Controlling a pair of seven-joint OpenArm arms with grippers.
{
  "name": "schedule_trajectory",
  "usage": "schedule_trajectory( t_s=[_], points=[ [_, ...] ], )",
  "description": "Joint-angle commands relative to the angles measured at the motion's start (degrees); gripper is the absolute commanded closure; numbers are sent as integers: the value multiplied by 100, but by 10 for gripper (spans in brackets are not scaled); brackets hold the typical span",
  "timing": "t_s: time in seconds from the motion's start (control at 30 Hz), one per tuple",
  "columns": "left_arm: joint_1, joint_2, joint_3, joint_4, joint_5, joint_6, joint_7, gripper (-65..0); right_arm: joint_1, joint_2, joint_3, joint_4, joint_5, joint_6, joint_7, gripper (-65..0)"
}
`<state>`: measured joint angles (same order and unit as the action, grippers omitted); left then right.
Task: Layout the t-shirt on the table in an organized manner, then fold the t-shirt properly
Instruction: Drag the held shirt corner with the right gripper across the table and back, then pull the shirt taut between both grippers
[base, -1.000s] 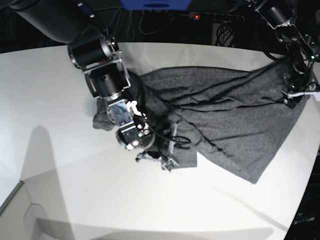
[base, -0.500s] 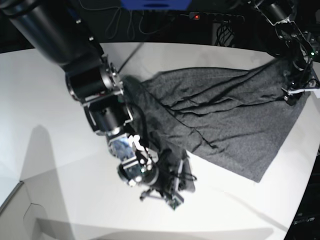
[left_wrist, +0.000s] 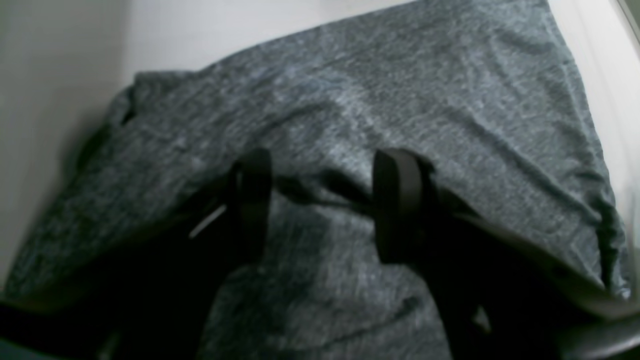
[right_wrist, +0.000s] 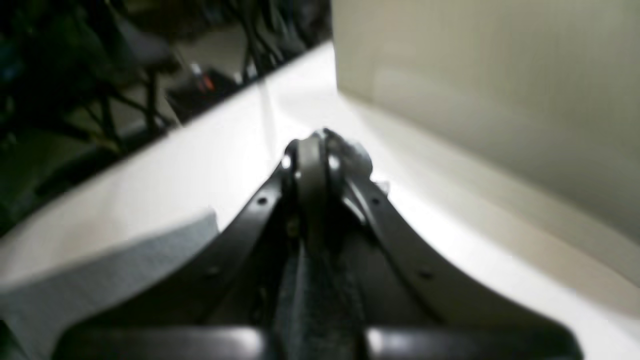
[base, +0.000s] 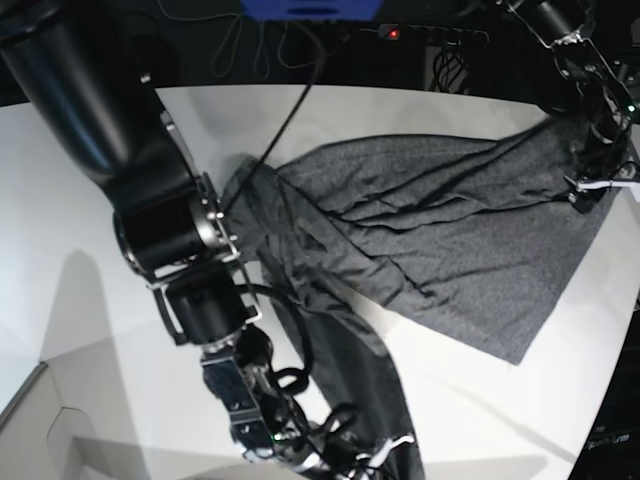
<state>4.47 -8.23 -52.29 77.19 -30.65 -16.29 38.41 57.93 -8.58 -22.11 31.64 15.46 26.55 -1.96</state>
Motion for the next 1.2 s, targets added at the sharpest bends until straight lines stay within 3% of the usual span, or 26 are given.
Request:
schedule_trajectory(
  t_s=[0.0,0.13,0.23,0.33,0.43,0.53,0.63,0.73,0.97,1.17],
  points=[
    [-38,-87,-15,101,-77,-36,-92,-317,154,-42,-229,76,23,14,68,-27],
    [-47,-87,-15,101,-77,-36,-57,-317,-145,-42,-1284,199,40,14,68,-185],
    [-47,-87,-15,101,-77,-36,-57,-317,-470,-42,-1714,638,40,14,68,-297],
    [-47,-87,-15,101,-77,-36,-57,-317,-681,-42,-1802,876,40,14,68,-390],
    [-47,-87,-15,92,-77,-36,-74,-317,-822,-42,-1644,876,23,14,59,-429],
    [-126,-87,-15,75,-77,-36,-57,-317,-1033,27,-1389,893,23,14,-257,-434],
    [-126,-87,-15,57,-77,-36,-57,-317,-1349,423,-958,1148,32,14,-758,-432],
    [-126,-87,-15,57,-77,-36,-92,-317,-1938,871,-703,2124,23,14,-1251,-423],
    [-311,-149,-32,39,-16,-36,-109,-319,-3169,1935,-352,4085,5,14,-2446,-355],
    [-372,-157,-41,233,-86,-36,-92,-318,-4356,2471,457,4682,5,14,-2701,-235]
  ],
)
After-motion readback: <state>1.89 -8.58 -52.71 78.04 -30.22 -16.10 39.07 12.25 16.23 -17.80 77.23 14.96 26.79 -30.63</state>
